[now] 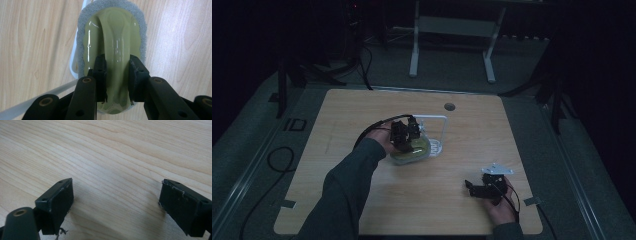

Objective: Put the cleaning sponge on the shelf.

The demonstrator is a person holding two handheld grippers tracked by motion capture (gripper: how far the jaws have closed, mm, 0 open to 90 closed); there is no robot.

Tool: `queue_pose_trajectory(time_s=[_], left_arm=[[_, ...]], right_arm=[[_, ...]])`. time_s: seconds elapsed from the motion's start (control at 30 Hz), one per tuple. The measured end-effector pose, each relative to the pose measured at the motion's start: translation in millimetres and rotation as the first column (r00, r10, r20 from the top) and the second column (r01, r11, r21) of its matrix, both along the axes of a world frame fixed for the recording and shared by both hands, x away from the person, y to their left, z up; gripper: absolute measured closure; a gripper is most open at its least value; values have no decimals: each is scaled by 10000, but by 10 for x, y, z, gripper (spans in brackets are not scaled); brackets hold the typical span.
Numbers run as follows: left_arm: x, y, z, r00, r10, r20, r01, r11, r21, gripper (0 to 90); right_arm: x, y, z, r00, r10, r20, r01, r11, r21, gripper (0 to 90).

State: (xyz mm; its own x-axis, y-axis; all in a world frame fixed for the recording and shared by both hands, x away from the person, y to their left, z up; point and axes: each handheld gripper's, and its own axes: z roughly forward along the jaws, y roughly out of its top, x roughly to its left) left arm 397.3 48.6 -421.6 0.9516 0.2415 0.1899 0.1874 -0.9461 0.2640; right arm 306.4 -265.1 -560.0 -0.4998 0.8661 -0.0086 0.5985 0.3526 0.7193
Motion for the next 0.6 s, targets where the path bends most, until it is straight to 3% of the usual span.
queue_pose_trajectory(time_s=[0.17,0.6], left_arm=[[13,-29,-3,9997,-214,114,212,9995,213,717],[25,-141,16,9968,-683,407,674,9975,218,717]], right_arm=[[0,0,0,10000,0,-3,0,10000,2,119],[0,0,0,10000,2,0,-2,10000,0,119]])
